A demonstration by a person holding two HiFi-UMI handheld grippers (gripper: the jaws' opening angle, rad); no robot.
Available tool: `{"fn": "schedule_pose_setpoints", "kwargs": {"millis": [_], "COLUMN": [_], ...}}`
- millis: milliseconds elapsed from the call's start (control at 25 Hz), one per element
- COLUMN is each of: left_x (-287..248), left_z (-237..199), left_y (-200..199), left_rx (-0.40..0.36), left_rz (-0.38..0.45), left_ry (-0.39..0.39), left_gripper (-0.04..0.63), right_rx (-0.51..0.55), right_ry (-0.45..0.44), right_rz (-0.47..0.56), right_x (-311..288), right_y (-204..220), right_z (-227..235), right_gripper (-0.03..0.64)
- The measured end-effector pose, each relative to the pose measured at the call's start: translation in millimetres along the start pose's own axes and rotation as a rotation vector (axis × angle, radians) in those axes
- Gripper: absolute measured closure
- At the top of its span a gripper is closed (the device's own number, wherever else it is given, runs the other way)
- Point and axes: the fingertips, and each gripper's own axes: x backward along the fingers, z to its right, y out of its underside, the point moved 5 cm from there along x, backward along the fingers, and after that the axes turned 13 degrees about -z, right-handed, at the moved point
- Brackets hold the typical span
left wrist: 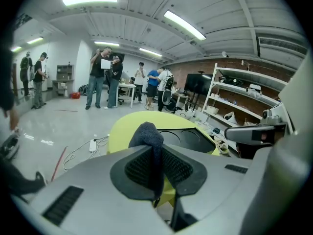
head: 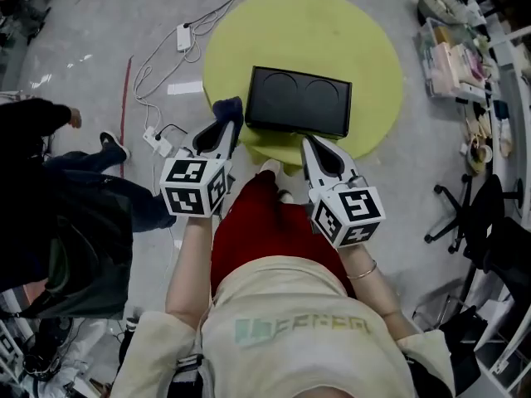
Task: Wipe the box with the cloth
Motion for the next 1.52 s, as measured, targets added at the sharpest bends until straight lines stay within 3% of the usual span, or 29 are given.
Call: {"fn": "schedule_pose_setpoints", "kwargs": {"millis": [760, 1520], "left_x": [84, 126], "left_z": [89, 121], "left_y": [1, 12], "left_rx": [-0.124, -0.156], "left_rz": [0.23, 0.35], "left_ry": [-0.027, 0.009], "left_gripper": [0.534, 0.534], "right_rx": [0.015, 0.006], "right_ry": [0.107, 0.157], "right_rz": [0.195, 0.288], "right_x": [128, 173], "right_y": [10, 19], "right_z": [10, 9], "right_gripper": [0.579, 0.58]}}
